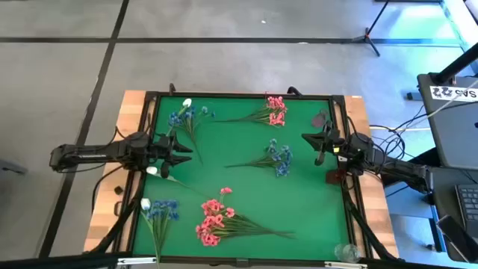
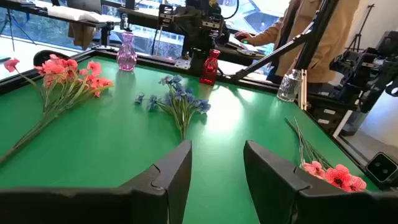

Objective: Sort flowers into vase by color

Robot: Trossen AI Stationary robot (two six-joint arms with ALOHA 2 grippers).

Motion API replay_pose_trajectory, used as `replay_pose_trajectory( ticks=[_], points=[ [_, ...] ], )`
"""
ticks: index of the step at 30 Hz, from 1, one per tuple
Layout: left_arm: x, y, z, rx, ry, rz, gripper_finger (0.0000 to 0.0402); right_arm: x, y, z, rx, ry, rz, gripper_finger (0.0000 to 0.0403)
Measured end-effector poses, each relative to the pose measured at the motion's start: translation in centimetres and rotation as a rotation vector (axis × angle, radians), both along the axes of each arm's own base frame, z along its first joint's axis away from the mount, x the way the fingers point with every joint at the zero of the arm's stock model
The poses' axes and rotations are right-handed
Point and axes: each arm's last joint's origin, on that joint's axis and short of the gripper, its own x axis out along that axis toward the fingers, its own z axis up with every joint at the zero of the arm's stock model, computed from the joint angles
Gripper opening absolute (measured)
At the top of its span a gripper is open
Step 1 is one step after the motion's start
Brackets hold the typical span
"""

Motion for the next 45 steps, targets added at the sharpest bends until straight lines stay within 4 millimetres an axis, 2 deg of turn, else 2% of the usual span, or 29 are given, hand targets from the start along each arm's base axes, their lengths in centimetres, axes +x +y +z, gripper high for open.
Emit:
replay_pose_trajectory(
  ticks=[28,45],
  points=[
    [0.0,0.0,0.0,0.0,0.0,0.0,0.0143,0.0,0.0,-0.01,0.001,0.001,0.001,0.0001],
    [0.0,0.0,0.0,0.0,0.0,0.0,0.0143,0.2,0.75,-0.01,0.001,0.002,0.08,0.0001]
  ],
)
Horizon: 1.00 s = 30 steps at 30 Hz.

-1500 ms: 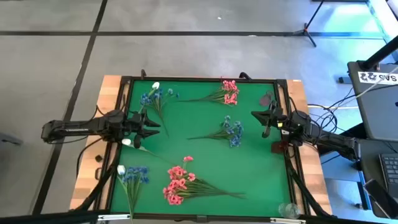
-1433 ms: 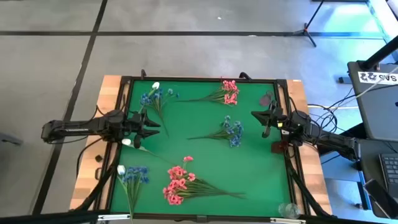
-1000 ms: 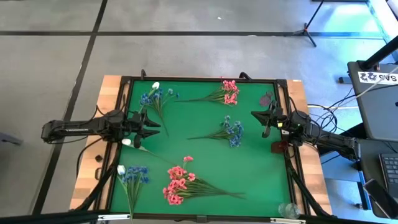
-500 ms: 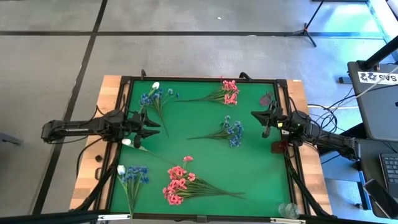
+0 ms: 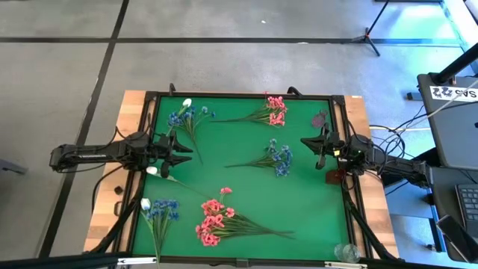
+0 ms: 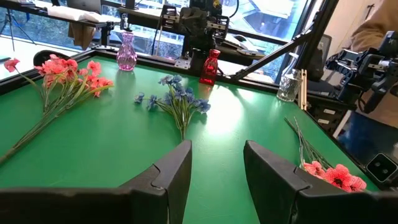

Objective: Sort flowers into vase by color

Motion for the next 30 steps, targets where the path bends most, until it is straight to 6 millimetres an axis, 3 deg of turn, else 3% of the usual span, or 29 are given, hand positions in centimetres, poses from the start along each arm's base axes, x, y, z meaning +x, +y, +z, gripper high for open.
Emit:
replay_pose_trajectory(
  ticks=[7,12,17,23,30],
  points=[
    [0.0,0.0,0.0,0.0,0.0,0.0,0.0143,0.0,-0.1,0.1,-0.002,-0.012,-0.02,0.0001],
    [0.0,0.0,0.0,0.0,0.0,0.0,0.0143,0.0,0.0,0.5,0.133,-0.081,0.009,0.0001],
    [0.0,0.0,0.0,0.0,0.0,0.0,0.0143,-0.2,0.0,2.4,0.335,-0.26,0.041,0.0001],
    [0.0,0.0,0.0,0.0,-0.001,-0.001,0.0143,1.9,-0.5,5.3,0.299,0.055,-0.042,0.0001],
    [0.0,0.0,0.0,0.0,-0.001,-0.001,0.0143,7.8,-1.9,8.1,0.44,0.279,-0.115,0.0001]
  ],
)
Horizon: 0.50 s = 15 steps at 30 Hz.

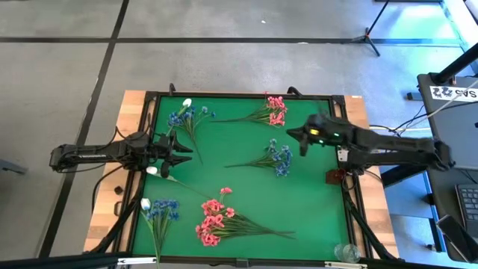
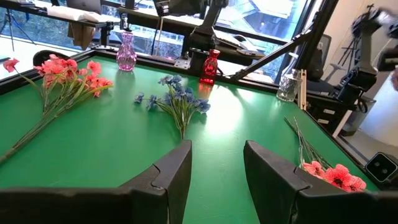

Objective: Sort flowers into vase by color
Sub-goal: Put the top right blue flowers into the purple vase

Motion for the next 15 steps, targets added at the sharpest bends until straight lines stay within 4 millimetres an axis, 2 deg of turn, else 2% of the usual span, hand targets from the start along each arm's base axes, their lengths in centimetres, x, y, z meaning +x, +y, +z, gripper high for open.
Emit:
replay_pose_trajectory(
  ticks=[2,4,7,10,12,15],
  points=[
    [0.0,0.0,0.0,0.001,-0.002,0.007,0.0143,1.7,-0.4,0.5,0.128,0.052,-0.041,0.0001],
    [0.0,0.0,0.1,0.002,-0.006,0.011,0.0143,3.5,-0.6,1.6,0.171,0.09,-0.015,0.0003],
    [0.0,0.0,0.2,-0.045,-0.022,0.007,0.0143,5.8,-1.0,2.4,0.316,0.22,-0.041,0.0023],
    [0.0,0.0,0.4,-0.146,-0.043,0.011,0.0143,8.0,-1.0,2.3,0.53,0.328,-0.098,0.007],
    [0.1,0.0,0.6,-0.209,-0.063,0.015,0.0143,9.6,-0.6,2.5,0.659,0.315,-0.121,0.0112],
    [0.1,0.0,0.8,-0.35,-0.079,0.014,0.0143,11.4,0.1,1.4,0.965,0.307,-0.36,0.0179]
  ],
)
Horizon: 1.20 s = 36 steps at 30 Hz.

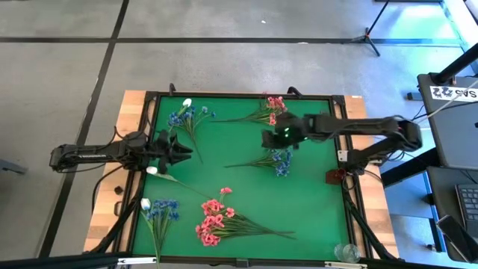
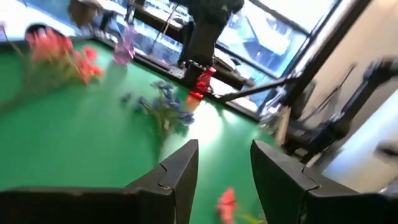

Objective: Sort flowers into vase by color
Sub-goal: Put the top right blue flowers into the purple vase

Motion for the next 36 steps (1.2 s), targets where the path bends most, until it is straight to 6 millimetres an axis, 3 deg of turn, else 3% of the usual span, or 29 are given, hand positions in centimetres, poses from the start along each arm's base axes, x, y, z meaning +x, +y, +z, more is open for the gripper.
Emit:
replay_pose_trajectory(
  ticks=[6,11,18,27,32,36],
  points=[
    [0.0,-0.1,0.0,-0.111,0.001,-0.035,0.0143,2.2,2.7,-2.5,0.178,0.057,-0.288,0.0282],
    [0.0,-0.2,-0.1,-0.073,0.007,-0.065,0.0143,2.8,4.5,-4.1,0.225,0.095,-0.472,0.0314],
    [-0.1,-0.7,-0.2,-0.072,0.025,-0.229,0.0143,3.4,5.5,-7.2,0.293,0.217,-0.64,0.0306],
    [-0.3,-1.2,-0.3,-0.142,0.054,-0.426,0.0143,4.5,4.2,-11.4,0.304,0.346,-0.69,0.0292],
    [-0.5,-1.5,-0.3,-0.225,0.083,-0.551,0.0143,5.0,3.3,-11.8,0.32,0.329,-0.704,0.0274],
    [-0.5,-1.6,-0.2,-0.228,0.086,-0.593,0.0143,4.7,3.2,-12.0,0.303,0.356,-0.715,0.0219]
  ],
)
